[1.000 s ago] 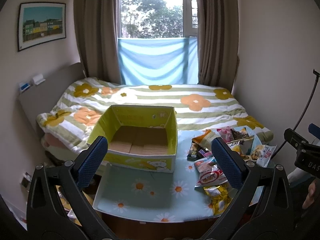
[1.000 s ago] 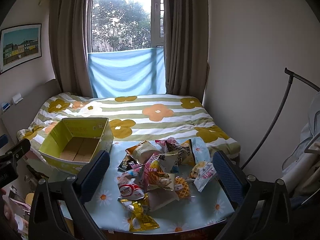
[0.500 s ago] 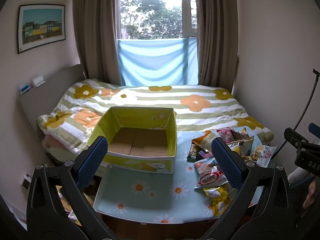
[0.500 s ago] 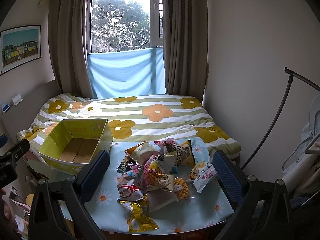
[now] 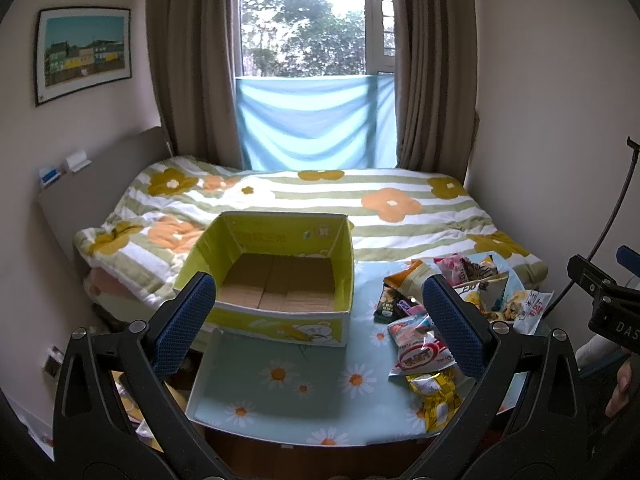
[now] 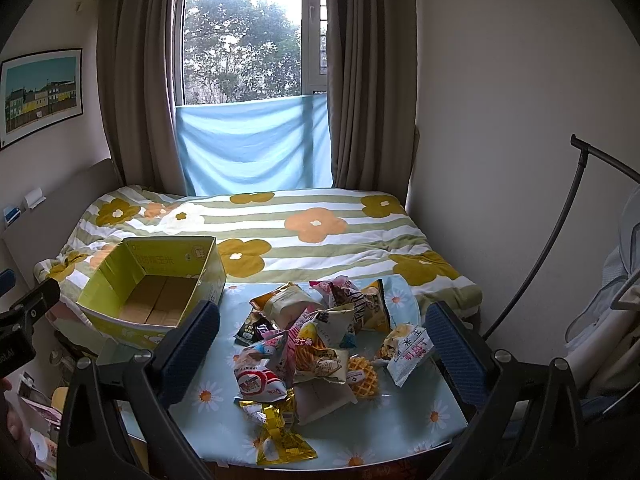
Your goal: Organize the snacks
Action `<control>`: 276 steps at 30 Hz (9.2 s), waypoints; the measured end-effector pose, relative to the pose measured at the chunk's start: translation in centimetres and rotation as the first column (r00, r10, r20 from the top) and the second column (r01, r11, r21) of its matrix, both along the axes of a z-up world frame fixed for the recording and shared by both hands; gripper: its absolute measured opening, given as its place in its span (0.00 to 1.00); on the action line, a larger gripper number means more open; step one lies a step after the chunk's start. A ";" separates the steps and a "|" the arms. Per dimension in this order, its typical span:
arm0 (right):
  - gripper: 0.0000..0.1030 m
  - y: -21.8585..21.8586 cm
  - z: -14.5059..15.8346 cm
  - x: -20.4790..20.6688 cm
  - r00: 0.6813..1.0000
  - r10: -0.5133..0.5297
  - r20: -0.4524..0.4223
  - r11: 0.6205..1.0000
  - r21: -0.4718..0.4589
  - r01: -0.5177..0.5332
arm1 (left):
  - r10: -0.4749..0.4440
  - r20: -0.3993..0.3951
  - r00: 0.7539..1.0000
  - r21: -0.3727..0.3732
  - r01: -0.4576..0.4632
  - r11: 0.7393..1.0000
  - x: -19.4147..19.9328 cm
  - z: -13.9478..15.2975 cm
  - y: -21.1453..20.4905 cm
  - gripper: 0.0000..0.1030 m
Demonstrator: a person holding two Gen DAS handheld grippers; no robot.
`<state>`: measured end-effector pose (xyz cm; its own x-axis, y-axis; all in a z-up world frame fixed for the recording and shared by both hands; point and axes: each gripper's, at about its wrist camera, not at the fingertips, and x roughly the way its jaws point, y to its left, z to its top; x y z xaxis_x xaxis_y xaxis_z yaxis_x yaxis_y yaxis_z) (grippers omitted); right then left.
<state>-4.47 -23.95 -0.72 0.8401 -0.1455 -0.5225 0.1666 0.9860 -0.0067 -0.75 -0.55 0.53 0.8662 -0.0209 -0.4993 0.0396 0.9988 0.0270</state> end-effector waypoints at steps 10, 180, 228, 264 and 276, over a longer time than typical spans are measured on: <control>1.00 0.0 0.0 0.0 1.000 0.000 -0.001 1.000 0.001 0.000 | 0.005 -0.003 1.000 -0.002 -0.005 1.000 -0.1 0.0 0.2 1.00; 0.92 20.4 -18.4 28.0 0.787 0.358 -0.503 0.918 0.345 -0.197 | -0.037 -0.552 0.833 0.001 0.045 0.999 26.9 -16.5 20.0 0.99; 0.92 -6.7 -13.7 11.3 0.874 0.270 -0.405 0.956 0.219 -0.194 | -0.288 -0.647 0.706 -0.225 0.184 0.957 10.5 -20.8 -10.3 0.99; 0.92 -5.1 -24.4 10.5 0.843 0.352 -0.406 0.936 0.130 -0.328 | -0.233 -0.667 0.707 -0.121 0.206 0.971 10.6 -29.3 -11.7 0.48; 0.92 -1.5 -27.9 10.1 0.834 0.317 -0.452 0.879 -0.191 -0.438 | -0.209 -0.657 0.724 -0.085 0.204 0.975 10.6 -29.1 -9.9 0.48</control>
